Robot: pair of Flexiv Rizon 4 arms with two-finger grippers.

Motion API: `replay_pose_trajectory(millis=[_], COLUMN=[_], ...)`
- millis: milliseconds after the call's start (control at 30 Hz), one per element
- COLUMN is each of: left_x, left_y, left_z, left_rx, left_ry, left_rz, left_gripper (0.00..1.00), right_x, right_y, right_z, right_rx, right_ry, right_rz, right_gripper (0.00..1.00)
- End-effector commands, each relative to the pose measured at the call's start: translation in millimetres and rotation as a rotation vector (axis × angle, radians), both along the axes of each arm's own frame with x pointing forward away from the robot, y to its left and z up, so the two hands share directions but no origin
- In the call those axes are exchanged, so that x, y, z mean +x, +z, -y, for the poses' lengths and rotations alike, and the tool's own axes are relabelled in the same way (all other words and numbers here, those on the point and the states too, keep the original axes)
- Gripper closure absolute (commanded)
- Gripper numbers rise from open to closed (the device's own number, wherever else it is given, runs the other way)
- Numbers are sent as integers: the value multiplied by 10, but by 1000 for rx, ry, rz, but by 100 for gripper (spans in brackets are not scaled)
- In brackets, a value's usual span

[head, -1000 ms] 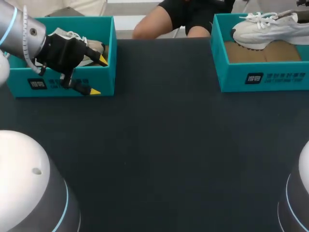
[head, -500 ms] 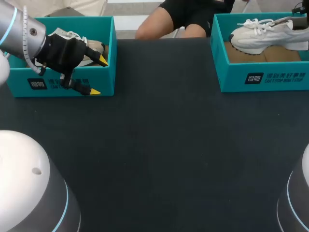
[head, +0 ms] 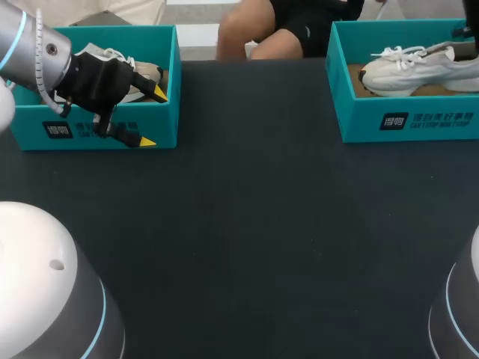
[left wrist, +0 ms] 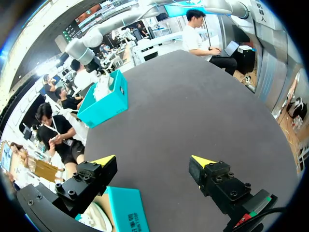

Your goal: Take the shoe out of the shoebox, open the shoe tongue, remove and reinsert the insole, then place the shoe into the shoebox

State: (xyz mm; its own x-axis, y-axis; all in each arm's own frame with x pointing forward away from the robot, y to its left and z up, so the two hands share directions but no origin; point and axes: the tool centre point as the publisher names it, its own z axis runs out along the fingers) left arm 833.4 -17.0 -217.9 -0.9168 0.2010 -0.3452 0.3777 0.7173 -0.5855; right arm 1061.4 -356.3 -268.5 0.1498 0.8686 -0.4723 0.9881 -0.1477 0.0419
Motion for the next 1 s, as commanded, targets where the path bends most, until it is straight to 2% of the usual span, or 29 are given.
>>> replay_pose_trajectory(millis=[33,467,1000], left_x=[-6,-6,-6], left_y=[-3,-3,-3], left_z=[1,1,1], left_rx=[3,3,3], left_ry=[1,1,1], left_rz=[1,1,1], left_gripper=[0,0,0], right_x=[-74,-302,-450], right_y=[-48,-293,-584], right_z=[11,20,-87], right_rx=[7,12,20], right_ry=[-7,-20,19], right_rz=[2,-16,-53], right_gripper=[100,100,100])
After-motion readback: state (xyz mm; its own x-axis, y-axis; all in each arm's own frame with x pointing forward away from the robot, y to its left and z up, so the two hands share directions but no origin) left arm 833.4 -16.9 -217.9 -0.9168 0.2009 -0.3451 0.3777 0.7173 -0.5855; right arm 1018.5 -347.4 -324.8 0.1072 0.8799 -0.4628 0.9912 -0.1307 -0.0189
